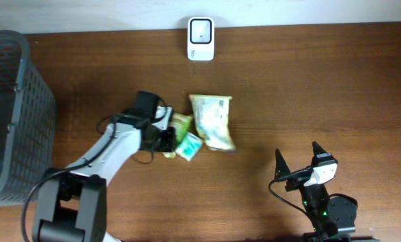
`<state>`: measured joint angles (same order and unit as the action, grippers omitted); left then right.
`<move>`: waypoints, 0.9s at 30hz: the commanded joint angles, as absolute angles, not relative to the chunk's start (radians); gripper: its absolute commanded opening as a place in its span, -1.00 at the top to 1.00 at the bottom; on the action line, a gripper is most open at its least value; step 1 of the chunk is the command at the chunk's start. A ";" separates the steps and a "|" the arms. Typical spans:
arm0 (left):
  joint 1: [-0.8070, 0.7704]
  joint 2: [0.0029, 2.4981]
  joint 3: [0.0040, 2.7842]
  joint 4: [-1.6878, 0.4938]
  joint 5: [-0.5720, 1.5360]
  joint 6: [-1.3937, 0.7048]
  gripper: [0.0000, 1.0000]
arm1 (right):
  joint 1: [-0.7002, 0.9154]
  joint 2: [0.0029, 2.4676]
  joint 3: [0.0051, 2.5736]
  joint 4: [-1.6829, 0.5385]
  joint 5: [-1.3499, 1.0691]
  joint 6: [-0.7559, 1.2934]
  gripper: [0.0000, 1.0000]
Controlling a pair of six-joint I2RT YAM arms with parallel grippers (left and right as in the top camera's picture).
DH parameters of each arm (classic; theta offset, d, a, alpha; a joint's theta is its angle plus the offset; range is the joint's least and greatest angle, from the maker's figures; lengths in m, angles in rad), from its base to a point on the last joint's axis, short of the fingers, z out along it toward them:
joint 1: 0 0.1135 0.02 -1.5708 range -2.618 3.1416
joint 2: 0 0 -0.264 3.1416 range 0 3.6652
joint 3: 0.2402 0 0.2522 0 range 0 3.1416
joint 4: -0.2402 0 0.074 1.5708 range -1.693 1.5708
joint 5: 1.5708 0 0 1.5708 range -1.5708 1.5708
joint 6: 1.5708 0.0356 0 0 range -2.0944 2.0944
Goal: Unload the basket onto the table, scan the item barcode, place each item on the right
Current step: 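Grasp the green tea carton from the basket and set it by the bag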
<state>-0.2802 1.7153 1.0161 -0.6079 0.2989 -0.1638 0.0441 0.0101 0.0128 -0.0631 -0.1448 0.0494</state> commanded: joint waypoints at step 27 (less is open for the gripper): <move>0.744 1.774 1.797 -1.032 -0.214 -0.020 -0.78 | 0.051 0.004 0.006 -0.065 -0.154 0.050 -0.97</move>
<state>0.7334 1.6917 1.8660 -1.0286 -0.0971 -0.0452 0.0441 0.0101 0.0128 -0.0628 -0.1448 0.0486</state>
